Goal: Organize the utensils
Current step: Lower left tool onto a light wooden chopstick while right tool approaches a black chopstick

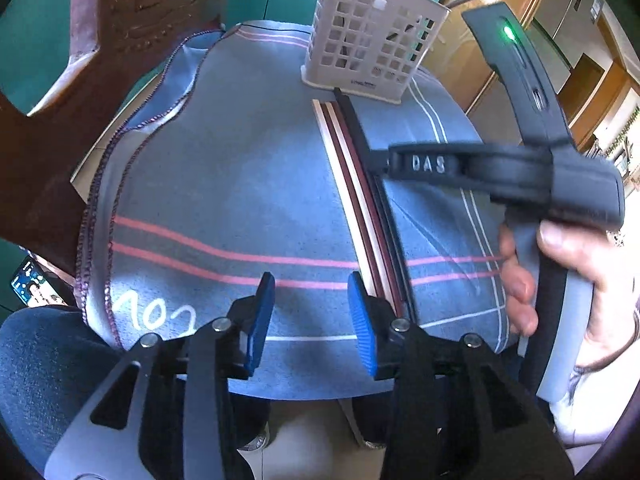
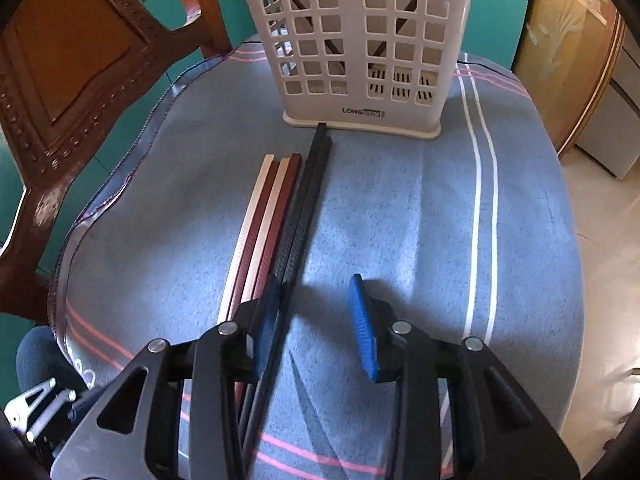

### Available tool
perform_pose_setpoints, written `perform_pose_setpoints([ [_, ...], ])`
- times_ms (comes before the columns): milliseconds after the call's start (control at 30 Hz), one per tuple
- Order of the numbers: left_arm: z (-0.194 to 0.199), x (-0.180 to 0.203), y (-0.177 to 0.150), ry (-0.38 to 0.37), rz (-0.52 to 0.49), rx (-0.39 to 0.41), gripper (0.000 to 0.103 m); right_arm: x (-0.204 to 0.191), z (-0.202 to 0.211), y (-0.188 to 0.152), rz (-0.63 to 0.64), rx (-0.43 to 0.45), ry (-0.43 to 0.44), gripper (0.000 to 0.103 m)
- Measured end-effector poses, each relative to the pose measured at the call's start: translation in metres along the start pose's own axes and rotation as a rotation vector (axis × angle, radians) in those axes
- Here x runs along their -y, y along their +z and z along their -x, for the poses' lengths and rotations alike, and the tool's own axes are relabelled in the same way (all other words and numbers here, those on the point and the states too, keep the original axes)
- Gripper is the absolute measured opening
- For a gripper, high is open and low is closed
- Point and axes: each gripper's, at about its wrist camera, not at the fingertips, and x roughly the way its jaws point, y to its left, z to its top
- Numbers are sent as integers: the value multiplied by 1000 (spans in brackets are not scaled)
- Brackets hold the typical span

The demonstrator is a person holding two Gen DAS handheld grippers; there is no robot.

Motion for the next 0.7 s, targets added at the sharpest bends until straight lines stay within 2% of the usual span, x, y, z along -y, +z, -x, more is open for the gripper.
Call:
perform_pose_setpoints([
  [133, 0, 0, -3, 4, -4, -3, 42, 10, 0, 7, -27, -26, -23, 35],
  [333, -5, 3, -5, -4, -10, -15, 42, -9, -7, 5, 77, -18, -88, 35],
  [367, -7, 4, -3, -3, -13, -16, 42, -9, -8, 6, 66, -17, -74, 27],
  [400, -7, 5, -3, -4, -16, -16, 42, -6, -6, 6, 52, -17, -62, 13],
  [433, -7, 5, -4, -4, -17, -16, 42, -2, -5, 6, 25, -23, -34, 8],
  [700, -14, 8, 3, -6, -25, -9, 44, 45, 17, -7, -179, 23, 50, 6],
])
